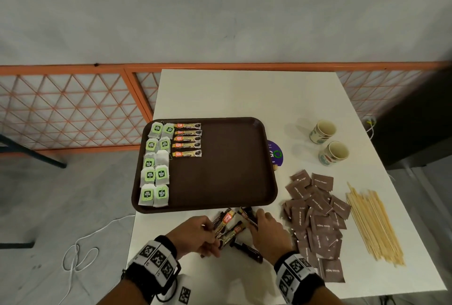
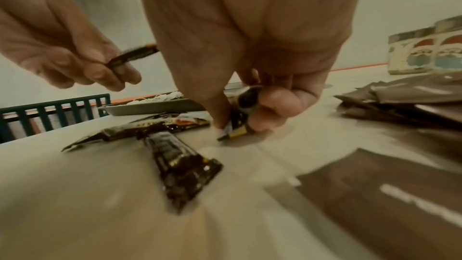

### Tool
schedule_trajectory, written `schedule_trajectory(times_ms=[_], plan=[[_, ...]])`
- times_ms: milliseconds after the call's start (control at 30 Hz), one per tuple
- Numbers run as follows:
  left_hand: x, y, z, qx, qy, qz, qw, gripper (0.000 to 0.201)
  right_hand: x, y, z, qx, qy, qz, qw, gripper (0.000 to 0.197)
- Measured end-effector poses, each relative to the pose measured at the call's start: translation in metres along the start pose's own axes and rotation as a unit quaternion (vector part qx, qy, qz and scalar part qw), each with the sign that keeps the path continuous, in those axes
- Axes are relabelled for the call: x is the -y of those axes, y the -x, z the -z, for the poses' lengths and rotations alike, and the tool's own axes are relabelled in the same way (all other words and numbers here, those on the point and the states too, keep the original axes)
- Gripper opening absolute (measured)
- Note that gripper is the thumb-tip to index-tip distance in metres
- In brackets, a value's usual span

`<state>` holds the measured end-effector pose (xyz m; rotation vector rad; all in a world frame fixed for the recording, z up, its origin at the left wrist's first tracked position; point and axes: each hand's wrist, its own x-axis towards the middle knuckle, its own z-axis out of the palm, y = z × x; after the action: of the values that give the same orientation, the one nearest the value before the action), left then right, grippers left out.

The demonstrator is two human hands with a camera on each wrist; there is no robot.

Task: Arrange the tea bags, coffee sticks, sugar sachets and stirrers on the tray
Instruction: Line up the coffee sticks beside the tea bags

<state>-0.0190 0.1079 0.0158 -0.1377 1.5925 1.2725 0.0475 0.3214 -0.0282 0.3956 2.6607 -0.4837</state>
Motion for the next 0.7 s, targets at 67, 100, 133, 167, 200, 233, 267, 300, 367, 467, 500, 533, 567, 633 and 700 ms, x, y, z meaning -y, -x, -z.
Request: schedule_trajectory(times_ms=[67,100,133,167,200,233,267,300,367,467,500,533,567,633,700], plan=[[-0.002,0.003,0.002,0.001,0.009,-0.003,1.0,0.017,0.007,0.001,-0.001,0.011,0.057,-0.001,0.998,0.024],[-0.004,0.004,0.003,-0.004,0.002,-0.005,1.0,0.018,0.009,0.001,-0.001,0.021,0.084,0.001,0.996,0.024],[-0.007,0.004,0.003,-0.013,-0.009,-0.008,1.0,0.018,0.008,0.001,0.0,0.032,0.096,0.002,0.995,0.024],[-0.01,0.004,0.002,-0.023,-0.016,-0.012,1.0,0.018,0.007,0.001,0.002,0.044,0.086,0.0,0.995,0.024],[-0.013,0.004,0.002,-0.031,-0.014,-0.018,0.999,0.018,0.004,0.001,0.007,0.058,0.059,-0.004,0.997,0.023],[-0.016,0.004,0.001,-0.038,-0.002,-0.028,0.999,0.017,0.001,0.002,0.014,0.07,0.009,-0.007,0.997,0.02],[-0.019,0.004,0.001,-0.044,0.018,-0.043,0.998,0.017,-0.001,0.003,0.022,0.081,-0.067,-0.006,0.994,0.017],[-0.021,0.004,0.0,-0.049,0.037,-0.056,0.997,0.019,-0.001,0.006,0.031,0.096,-0.162,-0.003,0.982,0.015],[-0.029,0.003,-0.002,-0.059,0.047,-0.075,0.994,0.028,0.006,0.015,0.052,0.13,-0.361,0.006,0.923,0.013],[-0.045,0.005,-0.005,-0.047,0.064,-0.093,0.993,0.018,0.021,0.021,0.077,0.185,-0.499,0.041,0.845,0.017],[-0.049,0.007,-0.005,-0.038,0.081,-0.093,0.992,0.008,0.028,0.02,0.082,0.195,-0.499,0.059,0.842,0.018],[-0.053,0.008,-0.004,-0.032,0.099,-0.089,0.991,0.007,0.035,0.017,0.086,0.2,-0.488,0.079,0.846,0.017],[-0.055,0.009,-0.002,-0.031,0.115,-0.088,0.989,0.017,0.043,0.014,0.088,0.203,-0.468,0.101,0.854,0.014],[-0.054,0.007,0.001,-0.052,0.111,-0.094,0.988,0.033,0.063,0.011,0.09,0.211,-0.417,0.143,0.872,0.012],[-0.047,0.004,0.01,-0.101,0.053,-0.117,0.987,0.044,0.087,0.008,0.093,0.216,-0.361,0.176,0.89,0.019]])
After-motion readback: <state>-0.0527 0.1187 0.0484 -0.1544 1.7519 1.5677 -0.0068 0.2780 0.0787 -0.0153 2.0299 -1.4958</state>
